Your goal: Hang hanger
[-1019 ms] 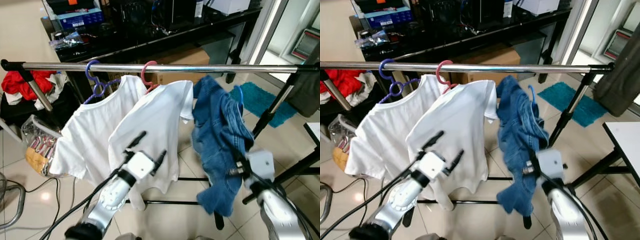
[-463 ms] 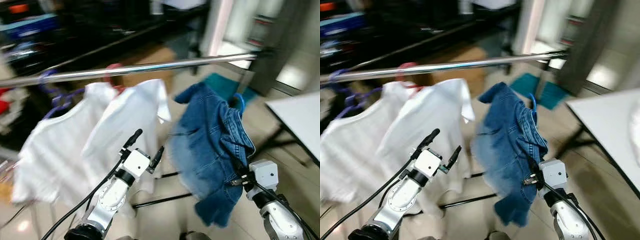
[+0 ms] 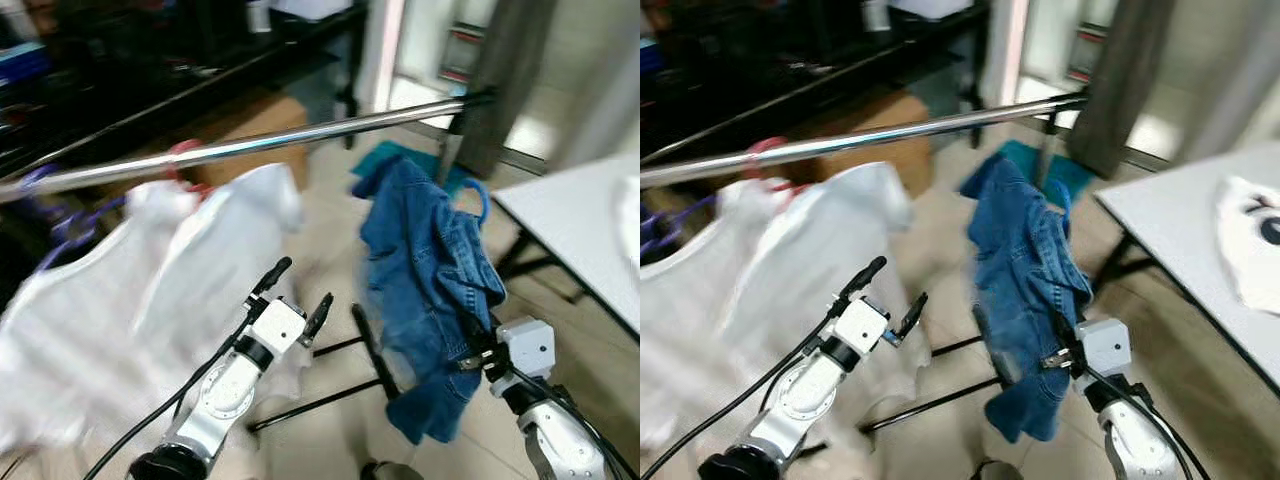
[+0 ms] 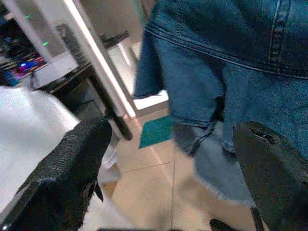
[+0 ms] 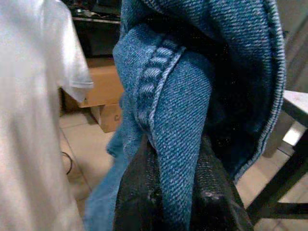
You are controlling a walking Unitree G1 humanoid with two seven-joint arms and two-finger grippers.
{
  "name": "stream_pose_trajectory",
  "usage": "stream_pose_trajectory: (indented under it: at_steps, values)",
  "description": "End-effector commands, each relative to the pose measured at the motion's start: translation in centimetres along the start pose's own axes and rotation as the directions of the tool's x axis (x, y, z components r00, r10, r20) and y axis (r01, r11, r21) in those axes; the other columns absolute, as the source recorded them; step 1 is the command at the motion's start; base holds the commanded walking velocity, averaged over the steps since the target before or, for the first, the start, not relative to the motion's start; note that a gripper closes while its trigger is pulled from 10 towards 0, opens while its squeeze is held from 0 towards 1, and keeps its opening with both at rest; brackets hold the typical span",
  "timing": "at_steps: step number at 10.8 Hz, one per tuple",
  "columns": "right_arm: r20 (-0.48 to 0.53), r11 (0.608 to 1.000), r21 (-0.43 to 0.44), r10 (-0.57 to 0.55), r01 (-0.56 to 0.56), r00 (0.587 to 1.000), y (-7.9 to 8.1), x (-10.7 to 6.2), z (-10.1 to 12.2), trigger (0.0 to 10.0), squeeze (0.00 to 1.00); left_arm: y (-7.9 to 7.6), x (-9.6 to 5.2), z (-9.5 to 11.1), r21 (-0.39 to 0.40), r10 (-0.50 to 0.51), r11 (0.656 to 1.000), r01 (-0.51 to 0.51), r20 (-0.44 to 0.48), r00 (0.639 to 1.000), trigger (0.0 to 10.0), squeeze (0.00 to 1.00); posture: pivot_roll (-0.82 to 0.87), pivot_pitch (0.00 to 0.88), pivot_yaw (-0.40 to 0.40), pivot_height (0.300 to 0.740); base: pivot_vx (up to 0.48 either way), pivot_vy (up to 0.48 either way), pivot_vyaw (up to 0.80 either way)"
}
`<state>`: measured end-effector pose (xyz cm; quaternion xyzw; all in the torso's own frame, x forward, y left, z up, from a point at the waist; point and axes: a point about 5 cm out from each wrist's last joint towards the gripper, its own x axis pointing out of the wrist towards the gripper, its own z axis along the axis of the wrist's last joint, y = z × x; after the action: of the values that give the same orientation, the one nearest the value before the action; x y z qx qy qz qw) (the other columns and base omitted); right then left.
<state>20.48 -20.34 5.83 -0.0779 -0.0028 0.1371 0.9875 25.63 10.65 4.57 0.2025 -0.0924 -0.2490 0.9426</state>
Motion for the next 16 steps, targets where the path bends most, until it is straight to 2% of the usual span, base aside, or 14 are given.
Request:
stream_pose_trajectory:
  at_steps: [1,5,7,8,9,10,12,13,16]
  values:
    - [0.070,1.000,-0.028,-0.005,0.007,0.998,-0.5,0.4,1.2,10.0,0.00,-0.3,0.3,0.0,-0.004,-0.020,1.000,0.020,-0.005,1.000,10.0,0.00,-0.08,0.000,0.055,0.740,0.000,0.000,-0.77]
    - [0.085,1.000,-0.022,-0.019,0.021,0.996,-0.3,0.1,1.5,10.0,0.00,-0.6,0.4,0.0,-0.002,-0.046,0.999,0.046,-0.003,0.999,10.0,0.00,-0.10,0.000,0.068,0.740,0.000,-0.188,-0.76]
    - [0.127,0.999,-0.029,-0.012,0.016,0.992,0.0,0.4,2.5,10.0,0.00,-0.6,0.6,0.1,-0.003,-0.053,0.999,0.053,0.002,0.999,10.0,0.00,-0.10,0.000,0.073,0.740,0.000,0.000,-0.76]
    - [0.196,1.000,-0.023,-0.006,0.010,0.980,0.3,1.3,4.4,10.0,0.00,-0.6,0.7,0.1,-0.002,-0.055,0.998,0.055,0.004,0.998,10.0,0.00,-0.11,0.000,0.075,0.740,0.000,0.000,-0.76]
    - [0.306,1.000,-0.011,0.007,-0.004,0.952,0.7,2.9,7.7,10.0,0.00,-0.7,0.8,0.2,-0.003,-0.058,0.998,0.058,0.006,0.998,10.0,0.00,-0.11,0.000,0.077,0.740,0.000,0.000,-0.76]
    - [0.363,1.000,0.014,-0.016,0.011,0.932,0.5,3.9,9.5,10.0,0.00,-0.7,0.9,0.2,-0.003,-0.059,0.998,0.059,0.009,0.998,10.0,0.00,-0.11,0.000,0.074,0.740,0.000,0.000,-0.76]
    - [0.371,0.996,0.074,-0.078,0.055,0.925,-0.4,4.7,10.3,10.0,0.00,-0.7,1.0,0.3,-0.006,-0.053,0.999,0.053,0.011,0.999,10.0,0.00,-0.11,0.000,0.068,0.740,0.000,0.000,-0.74]
    - [0.294,0.994,0.077,-0.101,0.082,0.951,-0.6,5.0,9.5,10.0,0.00,-0.9,0.9,0.3,-0.010,-0.051,0.999,0.051,0.012,0.999,10.0,0.00,-0.10,0.000,0.061,0.740,0.000,0.000,0.00]
    - [0.269,0.988,0.108,-0.139,0.113,0.953,-1.1,4.9,9.4,10.0,0.00,-1.0,0.7,0.3,-0.013,-0.046,0.999,0.046,0.010,0.999,10.0,0.00,-0.10,0.000,0.061,0.740,0.000,0.000,0.00]
